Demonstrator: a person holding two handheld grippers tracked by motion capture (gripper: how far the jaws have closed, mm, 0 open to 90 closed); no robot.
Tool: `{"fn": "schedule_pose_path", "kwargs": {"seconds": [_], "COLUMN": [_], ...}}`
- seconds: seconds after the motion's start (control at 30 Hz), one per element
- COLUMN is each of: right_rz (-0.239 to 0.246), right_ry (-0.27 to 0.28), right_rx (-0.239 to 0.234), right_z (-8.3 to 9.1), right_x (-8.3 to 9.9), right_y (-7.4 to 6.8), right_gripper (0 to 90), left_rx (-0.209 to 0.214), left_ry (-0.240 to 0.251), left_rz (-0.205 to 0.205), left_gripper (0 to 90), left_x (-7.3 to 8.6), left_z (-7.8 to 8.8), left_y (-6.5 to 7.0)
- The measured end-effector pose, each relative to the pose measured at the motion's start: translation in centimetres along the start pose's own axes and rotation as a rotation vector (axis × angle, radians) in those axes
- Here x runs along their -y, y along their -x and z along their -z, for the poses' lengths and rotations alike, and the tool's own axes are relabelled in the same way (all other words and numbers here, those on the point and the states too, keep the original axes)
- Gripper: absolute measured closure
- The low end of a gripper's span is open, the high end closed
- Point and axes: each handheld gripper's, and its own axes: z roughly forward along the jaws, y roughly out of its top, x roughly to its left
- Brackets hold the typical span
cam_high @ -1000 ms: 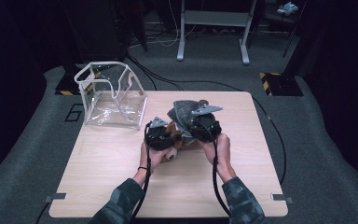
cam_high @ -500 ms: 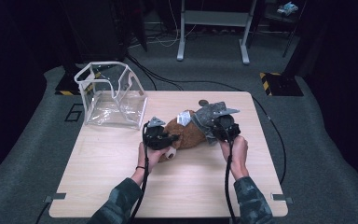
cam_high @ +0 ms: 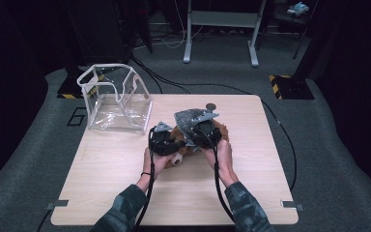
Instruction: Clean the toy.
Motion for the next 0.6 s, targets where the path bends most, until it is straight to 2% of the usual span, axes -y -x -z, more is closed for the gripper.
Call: {"fn": "schedule_pose_path", "kwargs": {"seconds": [0.1,0.27,0.43,0.5,0.6], "right_rz": [-0.026,-0.067,-0.096,-0.125,-0.119], "right_ry": [0.004,-0.005,-0.003,-0.003,0.016], "right_rx": [0.013,0.081,0.117,0.132,0.143], "right_z": [0.0,1.0,1.7,2.0,2.4], "right_x": [0.2,1.0,1.8,2.0,1.9], "right_y": [1.0,2.9,5.0,5.2,5.3], "right_gripper": [77.7,77.7,77.7,77.7,77.7], "left_rx": [0.006,0.009,0.015,0.011,0.013], "left_ry": [0.003,0.001,0.008,0.005,0.003], "left_rz": [0.005,0.001,0.004,0.005,0.004], "left_gripper": [73.0,73.0,73.0,73.0,72.9], "left_x": [0.1,0.1,0.2,0.2,0.2], "left_z": [0.0,0.0,0.0,0.0,0.0], "left_y": [-0.2,0.0,-0.1,0.0,-0.1]}}
